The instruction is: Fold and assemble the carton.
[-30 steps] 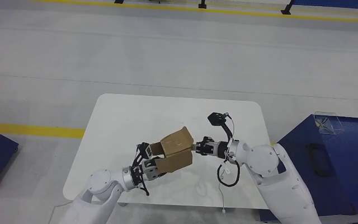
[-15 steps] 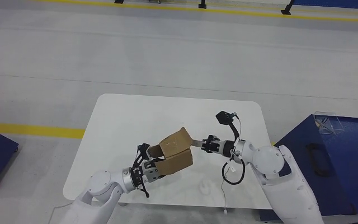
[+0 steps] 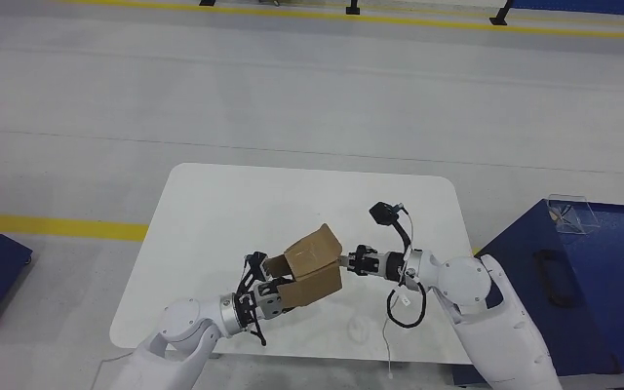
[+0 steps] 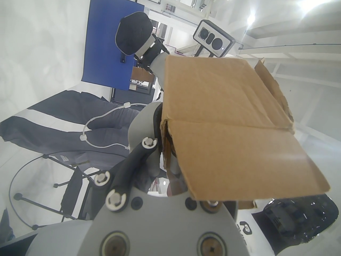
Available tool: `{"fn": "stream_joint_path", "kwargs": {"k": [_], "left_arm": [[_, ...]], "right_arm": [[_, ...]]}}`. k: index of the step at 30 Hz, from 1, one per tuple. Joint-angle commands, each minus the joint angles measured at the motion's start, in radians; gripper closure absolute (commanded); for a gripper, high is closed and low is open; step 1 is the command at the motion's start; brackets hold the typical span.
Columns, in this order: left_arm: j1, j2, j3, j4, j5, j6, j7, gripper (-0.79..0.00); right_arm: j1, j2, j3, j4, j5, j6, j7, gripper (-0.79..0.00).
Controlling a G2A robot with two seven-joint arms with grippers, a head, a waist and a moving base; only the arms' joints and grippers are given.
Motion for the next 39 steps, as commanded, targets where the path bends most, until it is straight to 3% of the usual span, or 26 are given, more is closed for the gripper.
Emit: {"fn": "stream_joint_path", "kwargs": {"k": [1,6,12,27,30,34,36,39], "left_arm": [[-0.002,-0.002,0.006,0.007,-0.002,-0.003,0.005,0.000],[-0.012,-0.009,0.030,0.021,-0.012,-0.014,0.023,0.000],[-0.016,-0.012,0.037,0.022,-0.010,-0.026,0.034,0.000],[-0.011,-0.012,0.037,0.019,-0.013,-0.009,0.054,0.000],[0.022,-0.018,0.058,-0.100,-0.012,0.138,0.252,0.000],[0.107,-0.042,0.096,-0.322,-0.199,0.327,0.622,0.000],[0.147,-0.058,0.134,-0.408,-0.289,0.366,0.834,0.000],[0.183,-0.094,0.175,-0.491,-0.488,0.305,1.244,0.000]], "right_arm": [[-0.001,0.001,0.004,0.008,0.021,-0.013,0.001,-0.785],[-0.022,0.006,0.061,0.007,0.055,-0.065,-0.068,-0.785],[-0.101,0.021,0.269,0.020,0.181,-0.127,-0.216,-0.785],[-0.101,0.021,0.269,0.020,0.181,-0.127,-0.216,-0.785],[-0.101,0.021,0.269,0.020,0.181,-0.127,-0.216,-0.785],[-0.101,0.021,0.269,0.020,0.181,-0.127,-0.216,-0.785],[-0.101,0.021,0.269,0.020,0.181,-0.127,-0.216,-0.785],[-0.101,0.021,0.269,0.020,0.181,-0.127,-0.216,-0.785]]}}
